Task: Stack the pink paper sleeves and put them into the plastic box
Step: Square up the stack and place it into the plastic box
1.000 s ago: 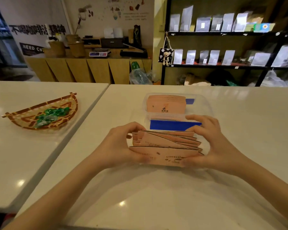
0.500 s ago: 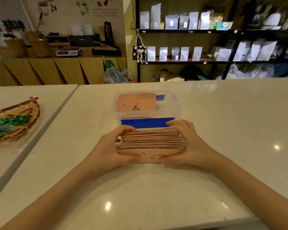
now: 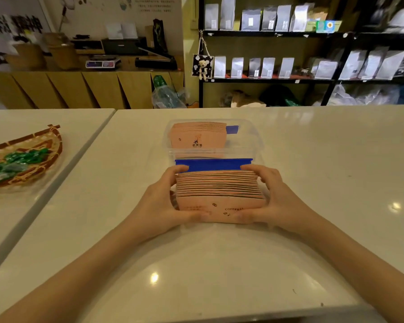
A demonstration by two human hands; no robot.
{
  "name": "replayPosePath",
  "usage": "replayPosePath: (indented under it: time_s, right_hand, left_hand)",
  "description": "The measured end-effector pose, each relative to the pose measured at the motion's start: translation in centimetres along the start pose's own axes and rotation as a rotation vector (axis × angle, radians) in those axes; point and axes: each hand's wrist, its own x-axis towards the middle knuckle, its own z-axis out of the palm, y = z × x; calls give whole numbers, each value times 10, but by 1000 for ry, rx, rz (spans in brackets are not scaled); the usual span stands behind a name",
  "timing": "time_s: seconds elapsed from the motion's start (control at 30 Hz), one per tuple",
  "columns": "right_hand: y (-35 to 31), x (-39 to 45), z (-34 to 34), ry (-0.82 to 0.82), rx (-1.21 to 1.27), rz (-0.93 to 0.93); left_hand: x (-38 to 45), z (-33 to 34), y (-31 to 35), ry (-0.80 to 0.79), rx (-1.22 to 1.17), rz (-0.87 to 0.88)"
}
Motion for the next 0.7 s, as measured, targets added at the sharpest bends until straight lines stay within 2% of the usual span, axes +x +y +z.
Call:
replayPosePath:
  time_s: [0.3,0.47,0.7]
  right_hand:
    - [-1,-2,-2,105,-24,-108]
    - [1,0,-3,-20,-90,-57]
    - [-7,-4,6,-27,-96,-69]
  left_hand:
    - [0,-1,-2,48,84,72]
    - [0,-4,-5,-37,64,34]
    - [0,8,-10,-97,141,16]
